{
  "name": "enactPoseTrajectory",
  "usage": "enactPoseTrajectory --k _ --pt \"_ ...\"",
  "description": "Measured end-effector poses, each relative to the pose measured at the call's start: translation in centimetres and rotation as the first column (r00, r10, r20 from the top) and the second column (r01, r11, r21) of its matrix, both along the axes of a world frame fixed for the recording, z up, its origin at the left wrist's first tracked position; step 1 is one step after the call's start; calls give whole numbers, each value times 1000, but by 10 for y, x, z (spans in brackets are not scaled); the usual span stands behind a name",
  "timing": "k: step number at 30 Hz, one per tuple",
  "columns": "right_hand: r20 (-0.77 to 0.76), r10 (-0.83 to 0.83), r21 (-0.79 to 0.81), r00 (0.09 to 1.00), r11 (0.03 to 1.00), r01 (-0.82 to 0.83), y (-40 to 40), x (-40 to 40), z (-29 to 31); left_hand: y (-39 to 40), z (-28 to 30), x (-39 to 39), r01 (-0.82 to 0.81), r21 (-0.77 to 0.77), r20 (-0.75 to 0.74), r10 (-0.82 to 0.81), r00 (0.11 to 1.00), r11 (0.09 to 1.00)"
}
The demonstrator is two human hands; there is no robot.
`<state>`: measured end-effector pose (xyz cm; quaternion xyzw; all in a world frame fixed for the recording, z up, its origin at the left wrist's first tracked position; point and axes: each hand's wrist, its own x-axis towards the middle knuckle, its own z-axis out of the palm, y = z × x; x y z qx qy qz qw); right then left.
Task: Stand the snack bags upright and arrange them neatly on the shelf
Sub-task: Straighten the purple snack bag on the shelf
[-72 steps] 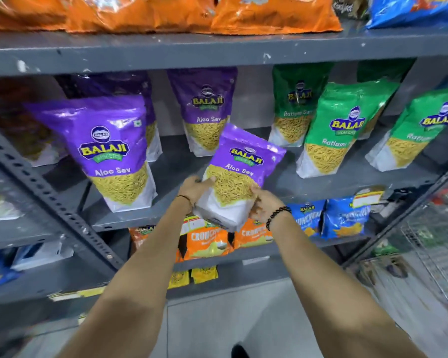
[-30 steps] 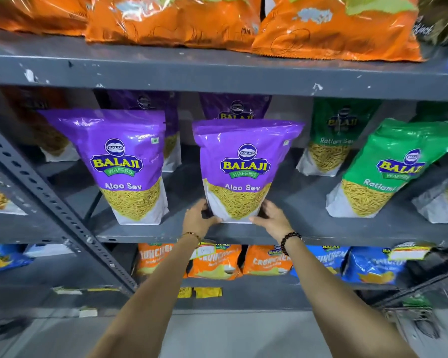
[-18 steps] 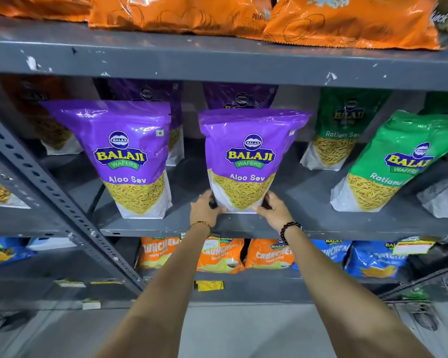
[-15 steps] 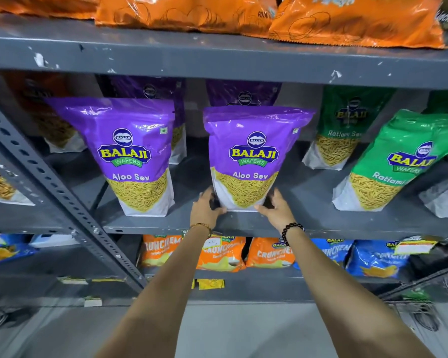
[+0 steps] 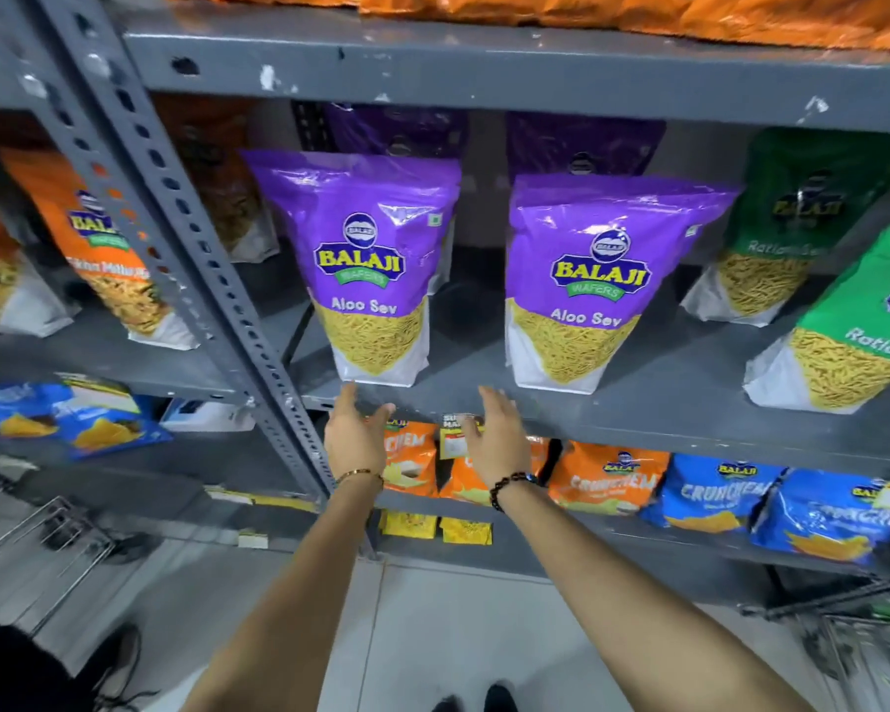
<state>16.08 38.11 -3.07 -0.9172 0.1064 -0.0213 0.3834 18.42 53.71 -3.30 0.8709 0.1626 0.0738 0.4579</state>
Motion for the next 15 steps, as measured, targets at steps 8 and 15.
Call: enactPoseTrajectory --k 8,15 --pt "-112 32 120 993 993 -18 56 60 7 30 10 44 66 3 -96 -65 993 998" --pt "-90 -16 107 996 994 26 57 81 -2 30 12 53 5 -97 -32 -8 999 995"
